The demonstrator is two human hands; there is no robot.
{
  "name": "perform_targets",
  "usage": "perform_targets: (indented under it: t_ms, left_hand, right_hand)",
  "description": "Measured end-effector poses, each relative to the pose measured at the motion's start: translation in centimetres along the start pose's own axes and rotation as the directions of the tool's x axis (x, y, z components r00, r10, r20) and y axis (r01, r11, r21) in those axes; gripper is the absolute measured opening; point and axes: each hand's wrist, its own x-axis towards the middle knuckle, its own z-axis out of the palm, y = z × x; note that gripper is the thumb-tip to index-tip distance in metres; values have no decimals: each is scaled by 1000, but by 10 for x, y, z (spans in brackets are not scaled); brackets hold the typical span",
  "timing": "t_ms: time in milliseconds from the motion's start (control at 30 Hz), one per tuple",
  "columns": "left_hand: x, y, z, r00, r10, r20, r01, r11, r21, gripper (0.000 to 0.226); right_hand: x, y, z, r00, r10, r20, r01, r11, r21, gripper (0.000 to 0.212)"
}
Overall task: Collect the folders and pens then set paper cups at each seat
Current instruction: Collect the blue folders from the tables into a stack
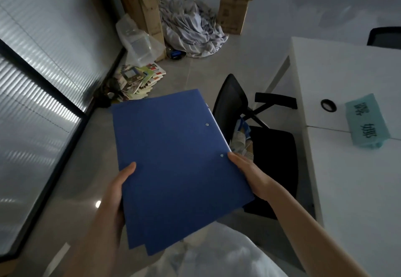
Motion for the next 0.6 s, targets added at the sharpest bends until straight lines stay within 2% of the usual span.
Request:
perform_targets:
  t_ms: [100, 200, 300, 467, 600]
  left_hand:
    - [38, 31, 16, 1000, -14, 13, 13, 999, 41, 32]
    - [71, 71, 35, 998, -23, 50, 18, 995, 100, 30]
    - [101, 97, 48, 998, -31, 56, 23, 991, 132, 31]
    - [163, 141, 82, 992, -85, 97, 66, 981, 181, 31]
    - [203, 165, 106, 983, -122, 139, 89, 972, 218, 32]
  right_hand:
    - [27, -32, 5, 995, 93, 36, -99, 974, 202, 35]
    - [53, -59, 7, 995, 93, 45, -101, 958, 269, 36]
    - [73, -80, 8, 1000, 19, 18, -23, 958, 285, 40]
    - [117, -122, 2, 995, -70, -71, 86, 962, 257, 34]
    - [144, -147, 0, 974, -111, -195, 155, 961, 228, 34]
